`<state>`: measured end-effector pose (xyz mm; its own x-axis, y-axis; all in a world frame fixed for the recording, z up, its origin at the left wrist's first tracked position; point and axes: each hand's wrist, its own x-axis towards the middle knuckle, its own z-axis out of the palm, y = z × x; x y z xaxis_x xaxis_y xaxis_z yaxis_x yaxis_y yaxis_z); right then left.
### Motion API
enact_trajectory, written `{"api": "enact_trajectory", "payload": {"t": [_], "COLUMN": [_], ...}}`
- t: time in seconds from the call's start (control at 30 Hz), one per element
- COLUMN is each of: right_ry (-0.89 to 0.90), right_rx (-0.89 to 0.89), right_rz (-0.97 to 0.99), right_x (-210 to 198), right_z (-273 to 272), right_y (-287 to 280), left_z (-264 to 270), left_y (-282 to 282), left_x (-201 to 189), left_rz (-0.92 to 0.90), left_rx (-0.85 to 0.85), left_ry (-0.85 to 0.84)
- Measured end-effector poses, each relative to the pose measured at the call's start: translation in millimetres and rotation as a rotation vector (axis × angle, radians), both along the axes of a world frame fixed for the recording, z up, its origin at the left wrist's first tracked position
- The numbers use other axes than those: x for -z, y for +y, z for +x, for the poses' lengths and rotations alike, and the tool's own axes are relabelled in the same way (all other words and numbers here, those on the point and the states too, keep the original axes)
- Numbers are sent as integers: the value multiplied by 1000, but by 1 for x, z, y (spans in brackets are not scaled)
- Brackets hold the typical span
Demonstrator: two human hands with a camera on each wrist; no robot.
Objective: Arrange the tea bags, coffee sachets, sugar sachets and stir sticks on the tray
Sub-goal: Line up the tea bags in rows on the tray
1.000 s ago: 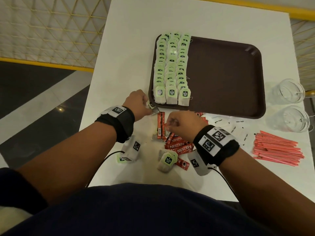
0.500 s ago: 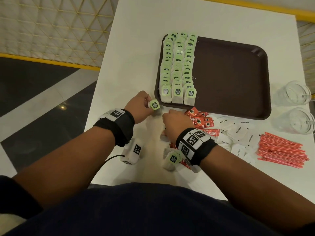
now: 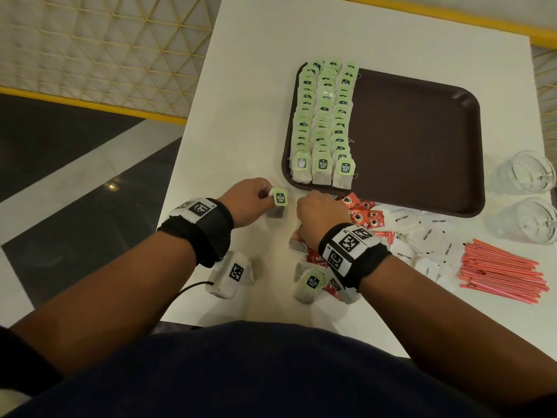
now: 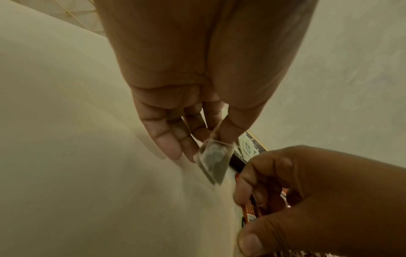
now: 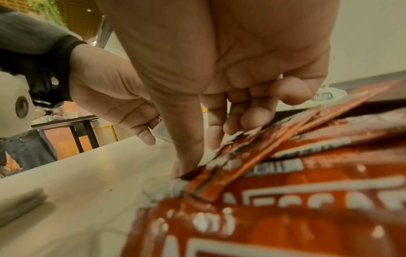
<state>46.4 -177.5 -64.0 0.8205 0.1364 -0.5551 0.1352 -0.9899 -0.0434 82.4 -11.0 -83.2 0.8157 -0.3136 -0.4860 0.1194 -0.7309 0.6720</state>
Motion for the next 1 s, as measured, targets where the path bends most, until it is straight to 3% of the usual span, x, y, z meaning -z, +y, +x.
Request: {"api": "enact_trajectory", "payload": {"t": [0.23,0.43,0.77,0.87,1.0], "right_ry": [-14,23,-69,-35,51], "right_rx": [-11,14,-109,-97,49], "right_rz": [-78,-35,18,113,371], "right_x": [-4,-2,-3,-3,-4], "right_z": [1,8,1,-2,-1], "right_y": [-4,-5,-3,-5,-16], "left_z": [-2,-7,-6,-5,-3], "left_y": [-4,-3,0,0,-2], "left_x": [-3,-3,0,1,1], "left_rz": [15,8,14,4,-48], "left_rx": [51,75,71,71,29], "left_ry": [-7,6,-12,-25,-83]}}
